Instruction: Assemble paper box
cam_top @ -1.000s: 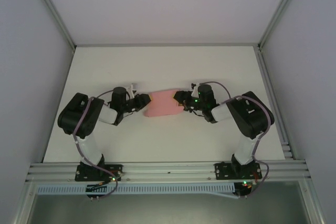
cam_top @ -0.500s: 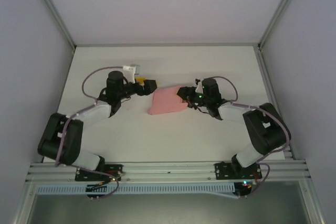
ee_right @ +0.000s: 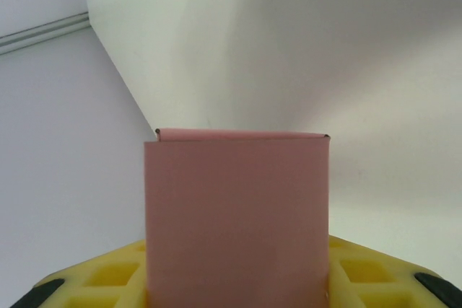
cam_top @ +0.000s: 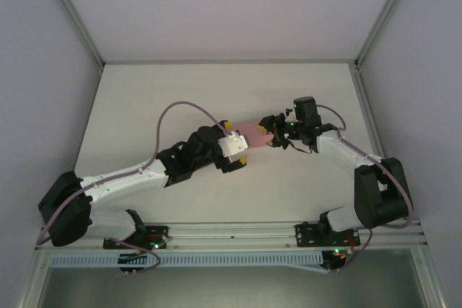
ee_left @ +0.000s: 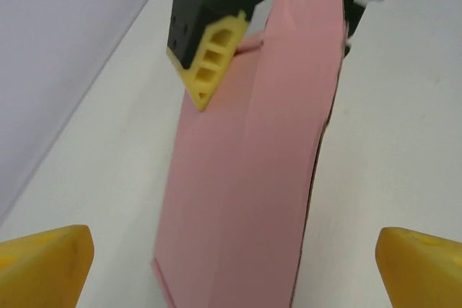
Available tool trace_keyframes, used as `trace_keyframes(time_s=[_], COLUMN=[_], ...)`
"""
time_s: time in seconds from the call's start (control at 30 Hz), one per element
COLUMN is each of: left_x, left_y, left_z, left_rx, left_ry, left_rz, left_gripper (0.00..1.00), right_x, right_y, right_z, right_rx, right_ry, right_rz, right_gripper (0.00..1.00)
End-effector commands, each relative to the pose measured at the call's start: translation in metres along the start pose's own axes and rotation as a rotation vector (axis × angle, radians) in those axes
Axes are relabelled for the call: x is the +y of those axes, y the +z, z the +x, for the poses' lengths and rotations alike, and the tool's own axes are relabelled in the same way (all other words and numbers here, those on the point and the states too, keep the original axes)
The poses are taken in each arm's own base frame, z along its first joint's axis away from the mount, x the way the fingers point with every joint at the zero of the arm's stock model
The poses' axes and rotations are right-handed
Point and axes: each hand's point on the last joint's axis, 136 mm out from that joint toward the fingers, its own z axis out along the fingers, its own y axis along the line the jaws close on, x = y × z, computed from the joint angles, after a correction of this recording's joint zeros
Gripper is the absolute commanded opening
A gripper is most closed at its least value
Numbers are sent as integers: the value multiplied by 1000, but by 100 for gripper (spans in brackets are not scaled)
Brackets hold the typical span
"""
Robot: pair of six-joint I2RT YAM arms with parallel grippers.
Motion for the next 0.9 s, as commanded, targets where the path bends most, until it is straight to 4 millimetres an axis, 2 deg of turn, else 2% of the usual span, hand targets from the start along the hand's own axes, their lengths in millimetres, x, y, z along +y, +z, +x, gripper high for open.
trace_keyframes(time_s=[0.0, 0.13, 0.27, 0.37, 0.4, 0.47, 0.6, 0.8, 0.87], left_x=[19, 23, 29, 30, 29, 28, 25, 20, 17], left_y=[6, 12, 10, 9, 10, 12, 15, 9, 7], left_z=[15, 24, 18, 15, 16, 18, 19, 10, 11], left_rx=[112, 159, 134, 114, 115, 122, 126, 85, 92], left_ry=[149, 183, 177, 187, 192, 198, 195, 174, 165], left_rz=[-157, -203, -241, -245, -245, -243, -227, -181, -149], left_gripper=[100, 100, 99, 88, 80, 74, 55, 46, 45], right_x=[21, 22, 19, 18, 16, 17, 18, 13, 14], right_y=[-17, -23, -27, -28, -29, -29, -29, -29, -33], right_z=[18, 23, 32, 34, 33, 34, 35, 32, 27], right_rx=[74, 99, 134, 145, 141, 144, 148, 128, 72], right_ry=[72, 111, 115, 122, 126, 126, 117, 75, 20], right_rz=[-37, -38, -8, -2, 2, -1, -8, 8, 29], right_gripper=[24, 23, 24, 25, 26, 26, 27, 40, 52])
